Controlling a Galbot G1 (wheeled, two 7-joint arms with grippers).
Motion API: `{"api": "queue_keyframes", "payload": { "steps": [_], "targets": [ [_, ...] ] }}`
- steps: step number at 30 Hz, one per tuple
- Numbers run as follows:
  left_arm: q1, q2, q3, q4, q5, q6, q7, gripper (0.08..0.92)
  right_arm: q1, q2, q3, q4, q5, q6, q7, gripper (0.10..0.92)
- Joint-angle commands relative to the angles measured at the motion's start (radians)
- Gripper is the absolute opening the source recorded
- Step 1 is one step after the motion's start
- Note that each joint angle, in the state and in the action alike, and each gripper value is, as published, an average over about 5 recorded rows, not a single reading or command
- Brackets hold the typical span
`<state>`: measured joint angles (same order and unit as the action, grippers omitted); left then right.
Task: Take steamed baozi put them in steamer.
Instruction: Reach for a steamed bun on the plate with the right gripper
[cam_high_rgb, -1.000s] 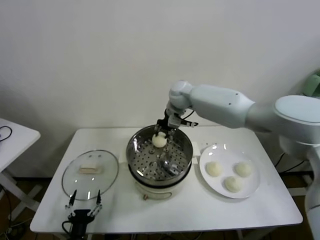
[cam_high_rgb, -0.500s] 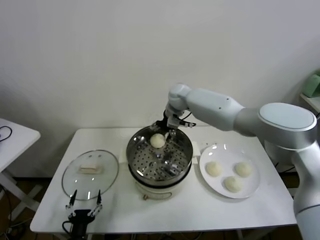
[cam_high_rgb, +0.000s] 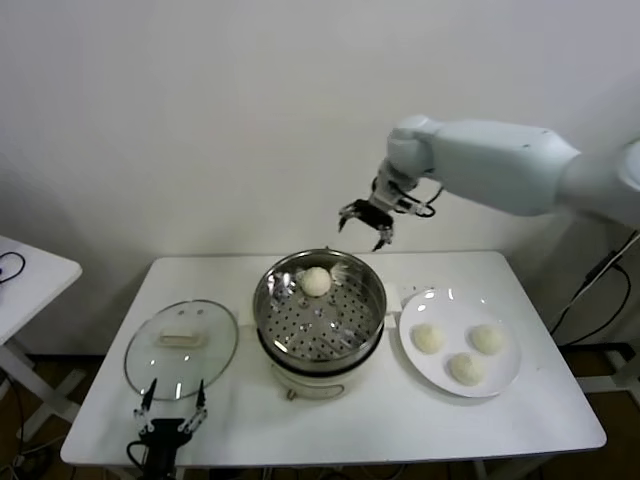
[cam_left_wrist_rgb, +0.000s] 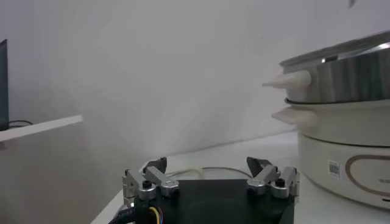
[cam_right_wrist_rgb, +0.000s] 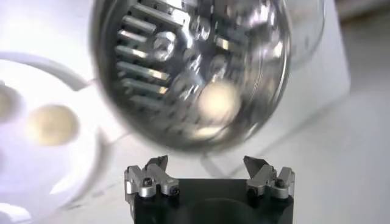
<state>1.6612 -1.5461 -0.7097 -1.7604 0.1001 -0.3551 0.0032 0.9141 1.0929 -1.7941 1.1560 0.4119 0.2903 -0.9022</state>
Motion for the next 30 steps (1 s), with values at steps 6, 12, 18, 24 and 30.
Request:
{"api": "queue_keyframes", "payload": {
  "steps": [6, 12, 18, 24, 30],
  "targets": [
    [-0.011, 0.000, 0.001, 0.019, 0.005, -0.003, 0.001, 0.823, -0.053, -0.314, -0.143, 0.288, 0.197, -0.564, 0.062, 0.823],
    [-0.003, 0.002, -0.002, 0.028, 0.017, -0.005, 0.002, 0.823, -0.281, -0.316, 0.016, 0.211, 0.165, -0.595, 0.083, 0.823],
    [0.009, 0.003, -0.007, 0.037, 0.033, -0.010, 0.000, 0.823, -0.447, -0.270, 0.142, 0.100, 0.122, -0.593, 0.088, 0.823],
    [0.018, -0.002, -0.007, 0.042, 0.048, -0.016, -0.001, 0.823, -0.537, -0.231, 0.230, 0.022, 0.054, -0.588, 0.102, 0.823],
    [0.019, -0.005, -0.009, 0.050, 0.056, -0.022, -0.006, 0.823, -0.567, -0.216, 0.255, -0.015, 0.014, -0.583, 0.114, 0.823]
  ]
}}
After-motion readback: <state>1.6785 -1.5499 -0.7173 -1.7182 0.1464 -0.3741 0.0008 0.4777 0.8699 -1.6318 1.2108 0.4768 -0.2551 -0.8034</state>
